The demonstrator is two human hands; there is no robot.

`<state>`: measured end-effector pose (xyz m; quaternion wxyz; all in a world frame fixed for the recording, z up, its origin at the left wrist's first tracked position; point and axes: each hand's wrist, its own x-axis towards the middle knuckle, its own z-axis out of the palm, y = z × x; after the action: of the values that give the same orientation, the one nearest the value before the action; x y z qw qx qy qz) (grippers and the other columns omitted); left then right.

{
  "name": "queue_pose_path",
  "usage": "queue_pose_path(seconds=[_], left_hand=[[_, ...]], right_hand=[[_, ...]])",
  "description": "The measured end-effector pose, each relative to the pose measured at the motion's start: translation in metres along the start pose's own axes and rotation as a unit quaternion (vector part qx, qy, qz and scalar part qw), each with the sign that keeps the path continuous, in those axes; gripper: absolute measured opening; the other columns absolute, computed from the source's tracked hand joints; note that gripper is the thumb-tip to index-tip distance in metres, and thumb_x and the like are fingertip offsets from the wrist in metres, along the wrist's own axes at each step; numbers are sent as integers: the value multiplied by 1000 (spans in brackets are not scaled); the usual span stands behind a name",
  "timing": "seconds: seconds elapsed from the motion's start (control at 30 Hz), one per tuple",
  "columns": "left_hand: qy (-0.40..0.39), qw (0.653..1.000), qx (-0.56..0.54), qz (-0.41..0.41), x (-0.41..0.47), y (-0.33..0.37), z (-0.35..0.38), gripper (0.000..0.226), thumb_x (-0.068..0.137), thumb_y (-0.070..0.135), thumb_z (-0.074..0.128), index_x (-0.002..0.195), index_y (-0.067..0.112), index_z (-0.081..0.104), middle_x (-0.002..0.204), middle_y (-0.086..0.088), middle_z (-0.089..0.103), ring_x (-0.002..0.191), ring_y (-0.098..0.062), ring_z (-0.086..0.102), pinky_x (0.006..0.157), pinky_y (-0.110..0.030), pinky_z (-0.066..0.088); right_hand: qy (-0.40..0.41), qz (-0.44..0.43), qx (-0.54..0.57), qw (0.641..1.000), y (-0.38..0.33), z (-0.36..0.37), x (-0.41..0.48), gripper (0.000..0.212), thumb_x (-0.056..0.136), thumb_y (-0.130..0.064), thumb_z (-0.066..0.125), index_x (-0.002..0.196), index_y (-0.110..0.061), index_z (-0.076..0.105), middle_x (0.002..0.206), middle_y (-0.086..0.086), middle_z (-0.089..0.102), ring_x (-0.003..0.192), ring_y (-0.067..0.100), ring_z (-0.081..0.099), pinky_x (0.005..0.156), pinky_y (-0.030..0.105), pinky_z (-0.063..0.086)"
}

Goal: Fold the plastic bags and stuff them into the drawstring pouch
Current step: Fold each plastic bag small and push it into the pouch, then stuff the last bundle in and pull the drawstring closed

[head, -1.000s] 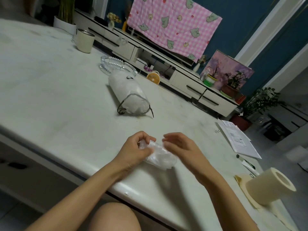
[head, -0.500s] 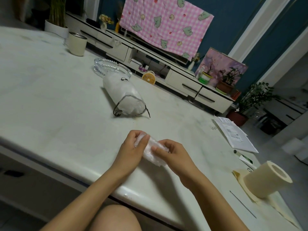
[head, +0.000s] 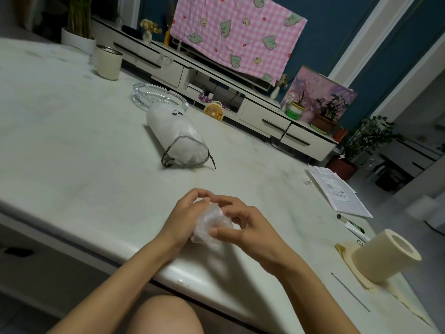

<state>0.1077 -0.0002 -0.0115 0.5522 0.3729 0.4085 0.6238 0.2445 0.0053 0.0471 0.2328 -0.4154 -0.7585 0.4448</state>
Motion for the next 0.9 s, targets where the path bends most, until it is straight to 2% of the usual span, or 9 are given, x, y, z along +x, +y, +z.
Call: queue_pose_path(seconds=[0.07,0.17,0.33,0.43,0.53,0.57,0.63,0.77,0.9], left_hand=[[-16,1000,1,-7,1,0,1,16,88,26,56,75,23,66,84,-10,65,70,-22,57,51,-24,41],[-2,1000,29,3,1,0,6,23,98,23,46,91,7,61,76,-12,64,58,-17,57,48,-19,43],[54,995,39,69,-2,-1,7,25,100,29,38,97,15,59,100,-7,66,86,-17,62,78,-30,51],[14,997,24,75,-5,0,6,31,90,44,53,99,15,60,96,-2,66,84,-8,62,76,-23,51],[28,995,30,86,-3,-3,6,13,90,21,62,96,10,60,88,0,63,72,1,61,63,-15,49],[43,995,31,87,-1,-4,5,4,91,11,60,94,10,59,86,-2,62,69,3,60,60,-14,48],[76,991,41,100,2,-5,3,10,90,2,57,90,11,59,84,-2,62,65,5,58,58,-11,46],[103,983,87,121,5,-7,1,17,88,0,59,88,18,58,85,0,64,68,-3,60,64,-16,49],[85,977,159,113,12,1,-8,16,91,9,57,86,24,58,85,2,65,76,-16,60,73,-27,50]], right_hand=[[38,-15,65,997,2,2,0,22,67,-5,70,88,0,71,118,-3,62,104,15,61,90,29,49],[49,-35,144,988,2,2,0,18,76,12,62,81,-2,72,91,1,71,81,15,64,74,22,51],[156,9,155,976,13,5,12,14,68,-11,70,80,-5,72,81,10,68,78,18,60,80,36,49],[208,1,124,970,15,11,17,13,78,-14,71,85,-3,71,82,20,65,76,17,56,75,36,46],[164,6,135,977,12,12,18,24,88,-25,61,96,-4,70,92,19,68,80,15,59,75,29,47],[144,15,162,976,11,12,17,22,93,-21,56,98,-5,70,92,13,70,82,13,62,76,27,49],[126,24,183,975,10,11,16,20,94,-13,53,98,-5,70,90,6,72,81,13,65,79,29,51],[215,32,146,965,14,14,22,14,77,-2,73,88,0,64,83,12,68,76,22,67,82,42,53],[251,68,190,947,17,17,35,33,74,7,72,92,-9,49,79,11,60,64,15,62,59,20,52]])
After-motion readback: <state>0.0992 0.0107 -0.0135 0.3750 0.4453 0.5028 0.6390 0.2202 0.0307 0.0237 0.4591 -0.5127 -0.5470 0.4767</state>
